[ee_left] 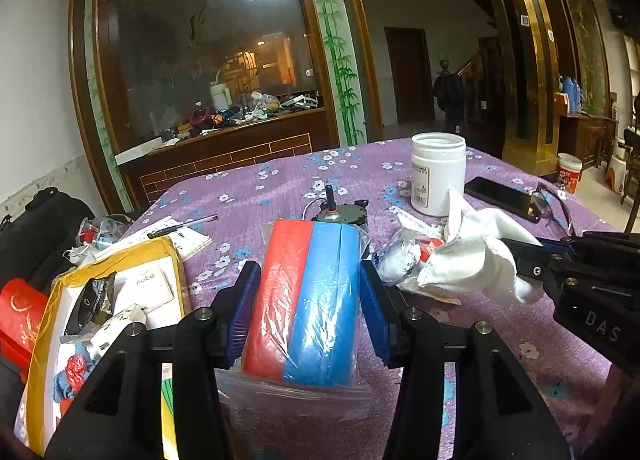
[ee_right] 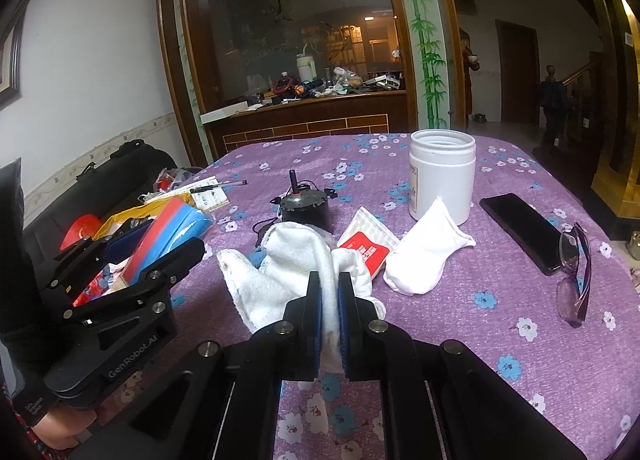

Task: Organize soft objects
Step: 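Hold the sponge pack and white towel above the table with both tools, then carry the sponge pack and white towel over the box with both tools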

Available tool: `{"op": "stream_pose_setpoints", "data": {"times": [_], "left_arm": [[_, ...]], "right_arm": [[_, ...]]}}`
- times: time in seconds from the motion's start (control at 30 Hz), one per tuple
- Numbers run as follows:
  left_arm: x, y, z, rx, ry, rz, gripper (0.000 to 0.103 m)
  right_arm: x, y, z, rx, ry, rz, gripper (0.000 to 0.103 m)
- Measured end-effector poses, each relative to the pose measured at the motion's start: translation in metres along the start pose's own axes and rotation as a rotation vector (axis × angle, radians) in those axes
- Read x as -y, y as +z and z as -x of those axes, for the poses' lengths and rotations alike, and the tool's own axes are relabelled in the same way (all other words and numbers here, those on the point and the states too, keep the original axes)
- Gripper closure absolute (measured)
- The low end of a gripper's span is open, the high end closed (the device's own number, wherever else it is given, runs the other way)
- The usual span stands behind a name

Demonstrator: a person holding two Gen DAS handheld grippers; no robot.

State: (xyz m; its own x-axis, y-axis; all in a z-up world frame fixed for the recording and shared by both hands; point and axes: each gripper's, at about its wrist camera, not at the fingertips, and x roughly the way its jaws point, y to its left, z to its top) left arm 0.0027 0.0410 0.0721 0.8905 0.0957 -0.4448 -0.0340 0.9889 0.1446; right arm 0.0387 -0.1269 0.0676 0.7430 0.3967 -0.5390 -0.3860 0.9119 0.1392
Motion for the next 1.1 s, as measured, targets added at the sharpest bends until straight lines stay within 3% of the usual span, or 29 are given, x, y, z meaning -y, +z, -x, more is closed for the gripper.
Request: {"op": "stream_pose_setpoints", "data": {"times": [0.63,0.83,1.1], "left_arm": [[-0.019,0.004,0.023,0.02,0.005,0.056,0.055],[-0.046,0.007,0.042,0.055,0.029,0.108,0.055],[-0.103,0.004,0.055,0.062,0.11,0.214,0.055]], "right_arm": [[-0.011,0.003,0.024,0.012,0.017,-0.031,0.095],[-0.028,0.007,0.025,0.004,0.017,0.008,0.095],[-0.068,0.025,0.027,0.011,0.091,0.073,0.096]]}}
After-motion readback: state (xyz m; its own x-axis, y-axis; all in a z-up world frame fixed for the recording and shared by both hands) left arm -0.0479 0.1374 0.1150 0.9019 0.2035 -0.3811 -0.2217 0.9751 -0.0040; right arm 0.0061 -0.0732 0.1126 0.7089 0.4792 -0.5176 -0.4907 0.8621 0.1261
